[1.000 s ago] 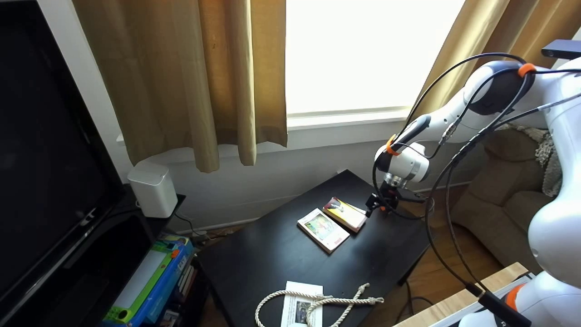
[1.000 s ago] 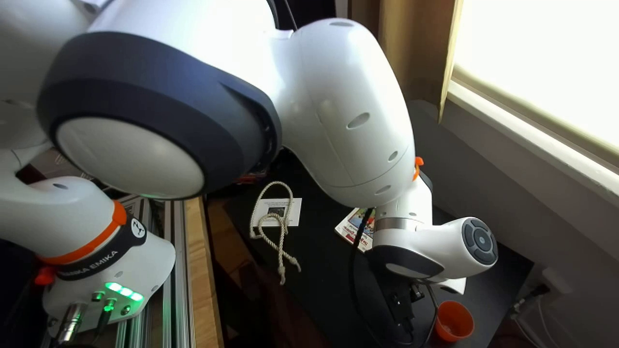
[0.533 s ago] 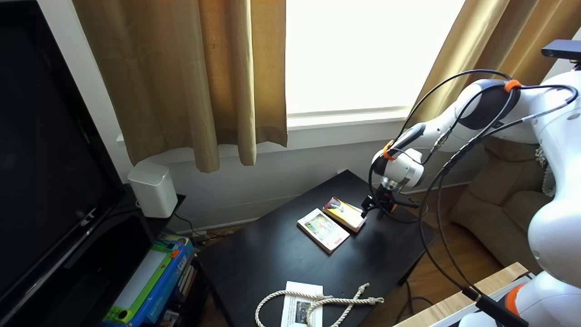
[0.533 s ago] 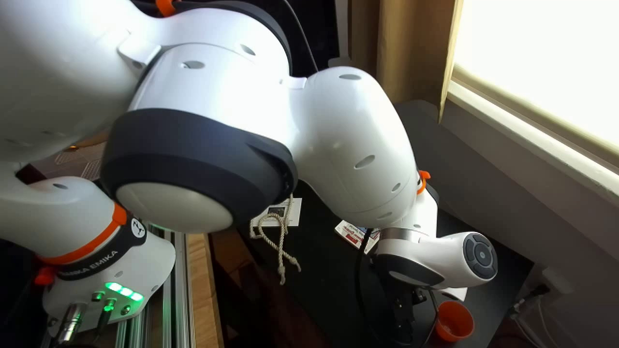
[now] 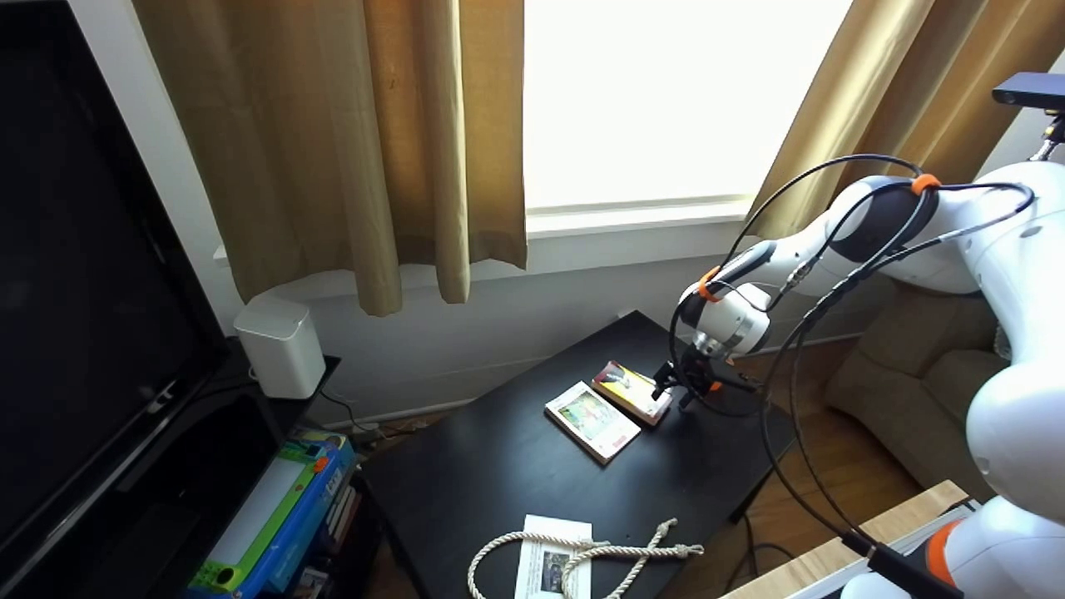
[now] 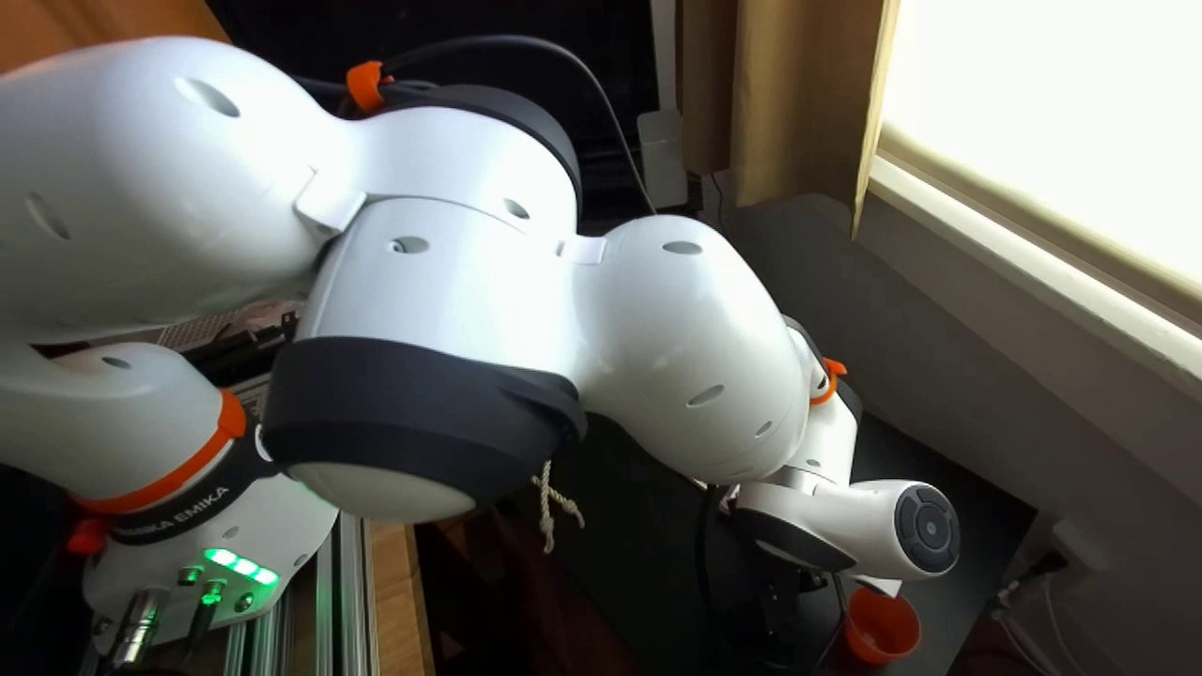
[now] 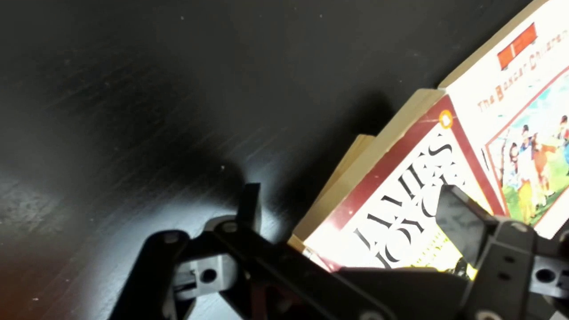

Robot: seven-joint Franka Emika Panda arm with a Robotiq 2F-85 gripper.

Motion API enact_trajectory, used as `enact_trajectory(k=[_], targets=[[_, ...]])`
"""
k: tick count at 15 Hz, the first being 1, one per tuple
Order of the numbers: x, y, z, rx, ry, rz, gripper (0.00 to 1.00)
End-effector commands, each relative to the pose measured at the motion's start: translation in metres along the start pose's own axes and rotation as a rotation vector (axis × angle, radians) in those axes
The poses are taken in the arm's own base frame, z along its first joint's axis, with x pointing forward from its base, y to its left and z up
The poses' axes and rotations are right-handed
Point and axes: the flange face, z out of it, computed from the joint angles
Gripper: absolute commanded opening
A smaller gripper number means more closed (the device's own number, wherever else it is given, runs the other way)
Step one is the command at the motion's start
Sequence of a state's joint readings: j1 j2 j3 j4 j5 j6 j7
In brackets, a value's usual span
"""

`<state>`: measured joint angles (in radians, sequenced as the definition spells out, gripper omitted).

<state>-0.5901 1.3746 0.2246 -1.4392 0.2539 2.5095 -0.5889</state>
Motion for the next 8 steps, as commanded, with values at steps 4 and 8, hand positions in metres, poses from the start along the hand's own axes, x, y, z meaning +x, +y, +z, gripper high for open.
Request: enact_trajectory(k=[4,8], targets=[[0.0073,0.0169,0.0132,0.075,0.048,0.048,0.74],[0.0112,0.0195,0.0111,0.084,0.049,0.053,0.43]])
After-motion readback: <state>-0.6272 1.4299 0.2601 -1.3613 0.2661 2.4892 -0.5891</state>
